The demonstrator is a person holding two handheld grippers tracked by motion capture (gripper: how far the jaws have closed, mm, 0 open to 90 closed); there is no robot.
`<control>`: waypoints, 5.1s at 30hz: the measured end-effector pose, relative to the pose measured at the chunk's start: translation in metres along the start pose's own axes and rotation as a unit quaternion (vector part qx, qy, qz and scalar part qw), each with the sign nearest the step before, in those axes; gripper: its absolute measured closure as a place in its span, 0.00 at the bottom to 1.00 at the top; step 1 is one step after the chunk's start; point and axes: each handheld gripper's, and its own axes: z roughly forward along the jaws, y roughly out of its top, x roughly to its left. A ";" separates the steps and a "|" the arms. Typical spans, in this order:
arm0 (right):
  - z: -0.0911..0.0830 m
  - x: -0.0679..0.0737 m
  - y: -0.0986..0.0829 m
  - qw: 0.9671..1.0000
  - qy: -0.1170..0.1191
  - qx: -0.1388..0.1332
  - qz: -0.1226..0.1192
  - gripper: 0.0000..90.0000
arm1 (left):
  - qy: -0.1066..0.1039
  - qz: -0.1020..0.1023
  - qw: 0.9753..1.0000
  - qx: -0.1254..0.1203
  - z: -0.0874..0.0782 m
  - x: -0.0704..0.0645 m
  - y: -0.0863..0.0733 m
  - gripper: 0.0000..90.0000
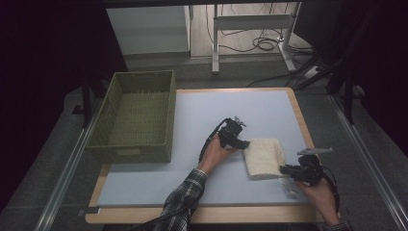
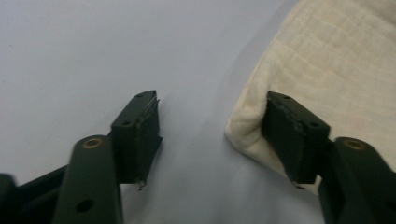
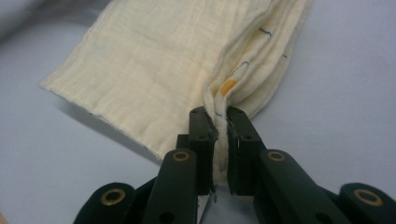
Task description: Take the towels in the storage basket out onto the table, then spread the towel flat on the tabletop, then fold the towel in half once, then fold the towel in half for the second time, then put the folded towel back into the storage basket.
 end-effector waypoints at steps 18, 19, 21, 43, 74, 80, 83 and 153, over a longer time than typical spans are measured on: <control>-0.004 0.006 0.003 0.999 0.032 0.002 -0.005 0.91 | -0.025 0.019 0.999 0.042 -0.015 -0.008 0.008 0.95; -0.004 0.007 0.003 0.999 0.036 0.001 -0.004 0.91 | -0.022 0.023 0.998 0.044 -0.018 -0.007 0.008 0.95; -0.004 0.008 0.005 0.999 0.044 -0.004 -0.002 0.91 | -0.019 0.030 0.998 0.050 -0.023 -0.005 0.009 0.95; 0.010 0.048 0.041 0.994 0.101 -0.024 -0.034 0.91 | 0.019 0.014 0.998 0.063 -0.089 0.021 -0.001 0.94; 0.035 0.092 0.098 0.985 0.158 -0.033 -0.055 0.91 | 0.052 -0.007 0.995 0.081 -0.175 0.063 -0.014 0.93; 0.042 0.103 0.114 0.983 0.169 -0.033 -0.059 0.91 | 0.062 -0.015 0.995 0.077 -0.190 0.073 -0.018 0.93; 0.046 0.108 0.120 0.983 0.172 -0.031 -0.061 0.91 | 0.066 -0.022 0.995 0.071 -0.197 0.077 -0.019 0.93; 0.122 0.245 0.245 0.976 0.198 -0.046 -0.082 0.91 | 0.225 -0.094 0.969 0.036 -0.318 0.171 -0.069 0.94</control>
